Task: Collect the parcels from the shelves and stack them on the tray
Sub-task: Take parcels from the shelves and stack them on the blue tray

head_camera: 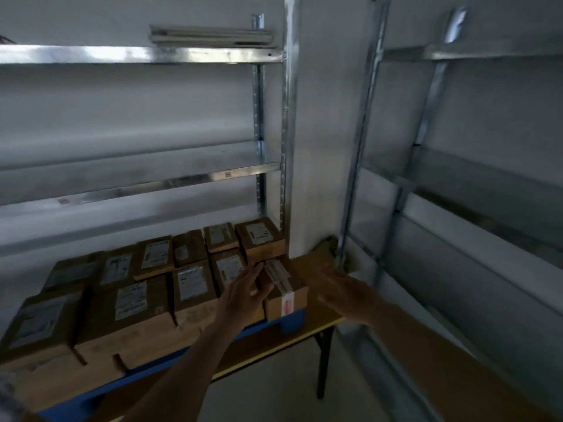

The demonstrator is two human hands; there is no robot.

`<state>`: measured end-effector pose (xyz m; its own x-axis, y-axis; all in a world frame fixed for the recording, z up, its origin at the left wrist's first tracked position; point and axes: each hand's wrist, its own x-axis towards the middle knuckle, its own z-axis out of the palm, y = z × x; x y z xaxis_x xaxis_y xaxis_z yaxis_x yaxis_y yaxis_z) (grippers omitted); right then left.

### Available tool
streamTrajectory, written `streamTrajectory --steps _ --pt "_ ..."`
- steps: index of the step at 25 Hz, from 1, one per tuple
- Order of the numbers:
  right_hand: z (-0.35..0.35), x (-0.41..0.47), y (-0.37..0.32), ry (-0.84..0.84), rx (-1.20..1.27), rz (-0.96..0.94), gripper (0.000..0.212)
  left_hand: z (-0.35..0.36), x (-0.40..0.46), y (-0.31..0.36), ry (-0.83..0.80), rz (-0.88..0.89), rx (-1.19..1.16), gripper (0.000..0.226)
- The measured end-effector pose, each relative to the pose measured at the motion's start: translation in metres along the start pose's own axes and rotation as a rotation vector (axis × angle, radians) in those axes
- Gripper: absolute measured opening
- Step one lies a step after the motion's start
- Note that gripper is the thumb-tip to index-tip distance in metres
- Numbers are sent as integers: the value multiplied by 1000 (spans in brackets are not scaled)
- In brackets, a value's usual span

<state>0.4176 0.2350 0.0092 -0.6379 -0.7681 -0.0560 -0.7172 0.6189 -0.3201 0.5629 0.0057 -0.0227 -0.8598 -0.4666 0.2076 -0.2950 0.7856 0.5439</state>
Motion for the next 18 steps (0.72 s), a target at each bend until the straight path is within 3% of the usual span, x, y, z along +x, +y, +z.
streamTrajectory --steps 6,10,18 --pt "-53 -170 52 115 -19 196 75 19 -52 139 -146 275 -172 71" --pt "-84 -308 107 180 -48 399 68 62 -92 255 -264 427 -300 103" --pt "-84 -608 193 254 -44 823 68 178 -232 478 -531 761 -348 92"
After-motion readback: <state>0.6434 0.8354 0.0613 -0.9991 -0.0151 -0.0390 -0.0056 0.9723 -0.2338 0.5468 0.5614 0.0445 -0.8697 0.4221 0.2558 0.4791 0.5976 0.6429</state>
